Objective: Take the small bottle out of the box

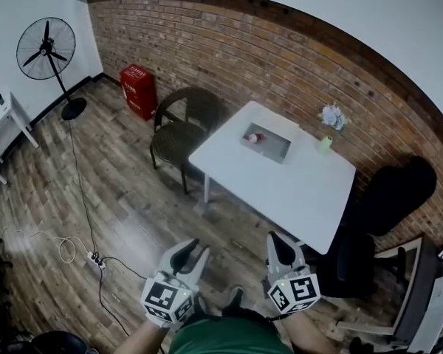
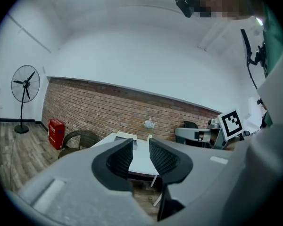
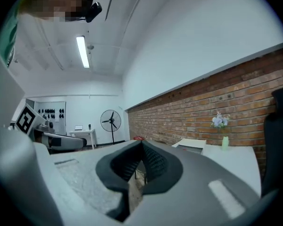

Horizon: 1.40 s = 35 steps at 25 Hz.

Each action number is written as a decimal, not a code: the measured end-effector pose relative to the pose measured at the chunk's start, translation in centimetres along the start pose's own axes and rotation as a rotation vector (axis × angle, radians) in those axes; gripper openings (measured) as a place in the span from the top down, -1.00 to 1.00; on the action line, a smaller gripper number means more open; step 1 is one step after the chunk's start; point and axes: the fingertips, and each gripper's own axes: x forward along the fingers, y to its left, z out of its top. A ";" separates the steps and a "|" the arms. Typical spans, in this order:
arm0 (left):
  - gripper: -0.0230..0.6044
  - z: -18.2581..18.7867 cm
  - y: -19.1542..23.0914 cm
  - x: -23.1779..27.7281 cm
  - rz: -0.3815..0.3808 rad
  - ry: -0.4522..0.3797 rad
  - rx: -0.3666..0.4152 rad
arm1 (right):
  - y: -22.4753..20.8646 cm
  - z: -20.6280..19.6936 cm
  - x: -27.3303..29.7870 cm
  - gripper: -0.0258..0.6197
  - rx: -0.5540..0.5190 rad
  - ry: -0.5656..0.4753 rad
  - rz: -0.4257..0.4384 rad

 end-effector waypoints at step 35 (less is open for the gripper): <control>0.56 4.6 2.0 16.2 0.155 -0.007 0.118 | -16.3 1.2 6.9 0.91 0.088 -0.032 0.014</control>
